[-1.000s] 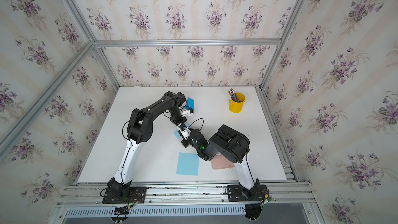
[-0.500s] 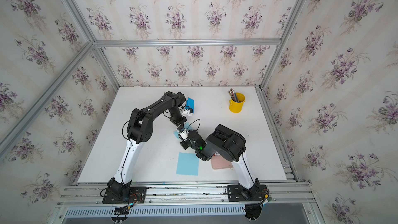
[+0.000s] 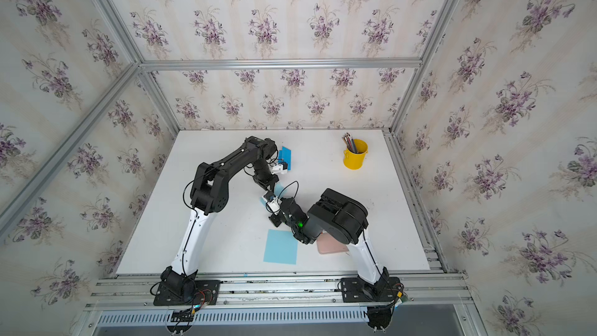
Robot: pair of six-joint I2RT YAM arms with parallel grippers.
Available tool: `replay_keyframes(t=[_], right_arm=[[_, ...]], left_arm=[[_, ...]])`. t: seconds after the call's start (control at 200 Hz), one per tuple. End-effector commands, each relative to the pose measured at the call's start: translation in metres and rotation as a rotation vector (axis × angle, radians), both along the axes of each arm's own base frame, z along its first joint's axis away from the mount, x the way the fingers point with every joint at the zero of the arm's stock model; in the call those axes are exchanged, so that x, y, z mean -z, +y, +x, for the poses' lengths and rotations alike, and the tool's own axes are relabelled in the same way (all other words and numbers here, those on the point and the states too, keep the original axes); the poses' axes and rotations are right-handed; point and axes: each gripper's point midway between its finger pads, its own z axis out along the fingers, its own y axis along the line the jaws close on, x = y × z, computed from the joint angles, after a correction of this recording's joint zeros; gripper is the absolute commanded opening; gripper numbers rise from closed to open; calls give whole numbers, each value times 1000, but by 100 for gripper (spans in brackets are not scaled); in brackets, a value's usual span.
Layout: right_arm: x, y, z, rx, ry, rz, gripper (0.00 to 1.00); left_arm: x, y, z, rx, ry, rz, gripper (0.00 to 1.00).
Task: Fold the square paper along the opposite sides
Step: Smooth out the paper at the center of the board.
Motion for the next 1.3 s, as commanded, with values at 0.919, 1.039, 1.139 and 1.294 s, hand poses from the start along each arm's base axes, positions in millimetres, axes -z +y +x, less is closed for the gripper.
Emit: replay_keyframes(t=[0.919, 1.039, 1.139, 1.294], right_arm=[[-73, -92, 40, 308, -40, 223, 1], [-59, -84, 38, 280, -4, 219, 2], [-49, -75, 39, 250, 24, 207, 4], [-34, -68, 43, 239, 49, 178, 5]], left_arm=[[-13, -11, 7, -207, -8, -46, 0], [-17, -14, 3, -221, -5, -65, 0], [-19, -17, -1, -235, 16, -75, 0], [-16, -19, -10, -244, 23, -79, 0]])
